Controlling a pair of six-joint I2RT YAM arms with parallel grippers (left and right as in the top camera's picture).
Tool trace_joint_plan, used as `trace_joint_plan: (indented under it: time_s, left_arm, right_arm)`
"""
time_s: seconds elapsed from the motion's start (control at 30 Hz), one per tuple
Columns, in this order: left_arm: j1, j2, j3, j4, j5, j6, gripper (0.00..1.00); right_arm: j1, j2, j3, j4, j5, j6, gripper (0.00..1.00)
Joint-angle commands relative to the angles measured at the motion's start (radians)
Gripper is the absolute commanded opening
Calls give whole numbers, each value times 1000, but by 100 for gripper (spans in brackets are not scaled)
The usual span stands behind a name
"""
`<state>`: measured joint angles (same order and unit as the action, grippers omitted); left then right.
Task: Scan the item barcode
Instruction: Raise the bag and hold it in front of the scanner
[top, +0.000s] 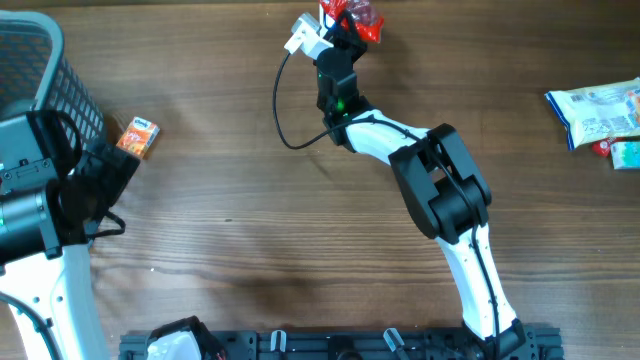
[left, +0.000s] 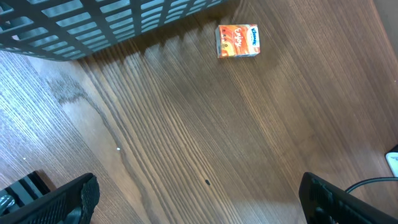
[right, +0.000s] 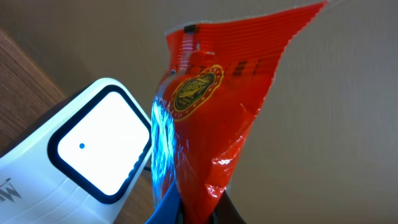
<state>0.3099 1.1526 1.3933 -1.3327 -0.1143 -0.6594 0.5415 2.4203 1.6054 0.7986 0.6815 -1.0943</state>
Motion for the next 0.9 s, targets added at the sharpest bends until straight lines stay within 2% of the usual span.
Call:
trace_joint_plan:
  time_s: [0.0,0.33,0.6,0.77,0.87]
  left_arm:
    - [7,0,0,0,1,0,100]
    - [7,0,0,0,1,0,100]
    - [7,0,0,0,1,0,100]
    - [7,0,0,0,1,0,100]
    - [7,0,0,0,1,0,100]
  right_arm:
    - [-2,15,14,25,2,21,5]
    - [20,15,14,148,-10,20,5]
    - [29,16,14,76,-42,61,5]
    - [28,14,14,259,-1,15,4]
    - [16,-13,14,277,-1,-13,4]
